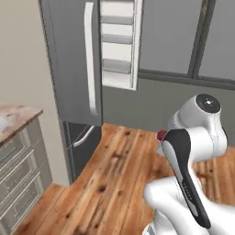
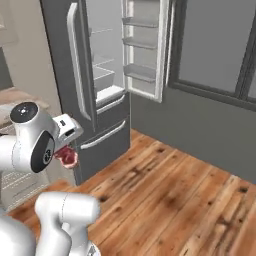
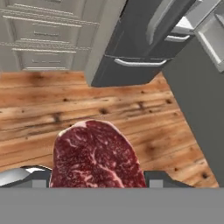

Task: Place the steak on the counter behind the older steak on the same shelf of the fridge to maintain FIFO order. Close the fridge door when finished.

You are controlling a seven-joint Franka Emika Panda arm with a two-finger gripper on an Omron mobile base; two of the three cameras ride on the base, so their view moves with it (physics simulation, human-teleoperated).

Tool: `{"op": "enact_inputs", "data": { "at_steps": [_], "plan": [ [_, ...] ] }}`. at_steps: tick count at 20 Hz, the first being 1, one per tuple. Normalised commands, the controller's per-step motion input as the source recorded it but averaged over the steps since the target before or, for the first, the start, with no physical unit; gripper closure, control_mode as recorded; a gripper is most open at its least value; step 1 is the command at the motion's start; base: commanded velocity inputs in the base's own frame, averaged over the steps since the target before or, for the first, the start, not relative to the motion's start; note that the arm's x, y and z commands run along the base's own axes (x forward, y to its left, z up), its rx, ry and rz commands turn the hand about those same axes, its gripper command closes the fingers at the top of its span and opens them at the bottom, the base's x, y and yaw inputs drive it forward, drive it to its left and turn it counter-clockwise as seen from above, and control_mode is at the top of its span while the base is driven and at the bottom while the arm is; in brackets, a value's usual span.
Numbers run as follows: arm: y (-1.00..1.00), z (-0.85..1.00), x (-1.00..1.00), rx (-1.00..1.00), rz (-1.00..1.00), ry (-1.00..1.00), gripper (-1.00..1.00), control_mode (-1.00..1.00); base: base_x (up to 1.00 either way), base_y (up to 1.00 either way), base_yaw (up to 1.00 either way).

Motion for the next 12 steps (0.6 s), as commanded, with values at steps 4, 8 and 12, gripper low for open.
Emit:
{"op": "enact_inputs", "data": {
  "at_steps": [4, 8, 12],
  "plan": [
    [0.00, 0.00, 0.00, 0.00, 0.00, 0.00, 1.00, 1.00, -0.08, 0.00, -0.83],
    [0.00, 0.00, 0.00, 0.00, 0.00, 0.00, 1.00, 1.00, 0.38, 0.39, -0.60],
    [0.00, 0.00, 0.00, 0.00, 0.00, 0.00, 1.00, 1.00, 0.87, 0.85, -0.15]
  ]
}}
